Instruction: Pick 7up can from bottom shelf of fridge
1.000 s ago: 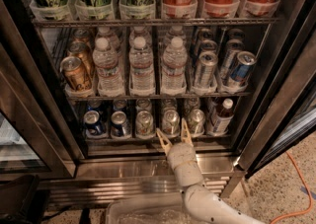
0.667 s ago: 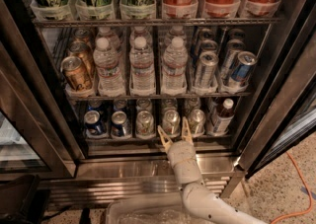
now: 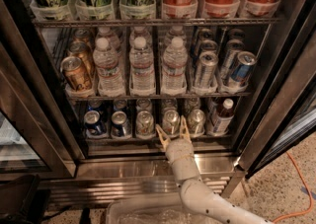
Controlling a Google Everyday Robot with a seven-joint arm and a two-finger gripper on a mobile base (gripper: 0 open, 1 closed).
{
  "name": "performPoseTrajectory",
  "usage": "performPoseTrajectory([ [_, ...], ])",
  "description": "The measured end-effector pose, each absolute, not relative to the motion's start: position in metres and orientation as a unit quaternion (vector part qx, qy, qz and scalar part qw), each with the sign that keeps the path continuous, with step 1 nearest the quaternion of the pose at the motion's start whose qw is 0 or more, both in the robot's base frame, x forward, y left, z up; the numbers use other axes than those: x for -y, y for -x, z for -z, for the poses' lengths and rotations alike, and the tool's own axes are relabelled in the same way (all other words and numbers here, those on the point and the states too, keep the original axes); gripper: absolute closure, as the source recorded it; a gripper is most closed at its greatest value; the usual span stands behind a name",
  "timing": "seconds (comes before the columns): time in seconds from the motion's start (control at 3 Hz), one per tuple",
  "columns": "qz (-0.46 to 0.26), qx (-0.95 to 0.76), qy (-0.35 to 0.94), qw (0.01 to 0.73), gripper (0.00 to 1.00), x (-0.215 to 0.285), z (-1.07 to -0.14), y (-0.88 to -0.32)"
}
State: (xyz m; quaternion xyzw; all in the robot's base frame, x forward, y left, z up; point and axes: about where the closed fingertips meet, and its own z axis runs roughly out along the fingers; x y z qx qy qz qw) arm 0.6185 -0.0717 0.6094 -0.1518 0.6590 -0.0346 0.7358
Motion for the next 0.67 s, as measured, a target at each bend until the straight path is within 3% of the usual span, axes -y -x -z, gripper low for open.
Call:
performPoseTrajectory([
  [0.67,0.035,-0.671,0.146,0.726,0.3,0.0725,-0.5983,-0.6282],
])
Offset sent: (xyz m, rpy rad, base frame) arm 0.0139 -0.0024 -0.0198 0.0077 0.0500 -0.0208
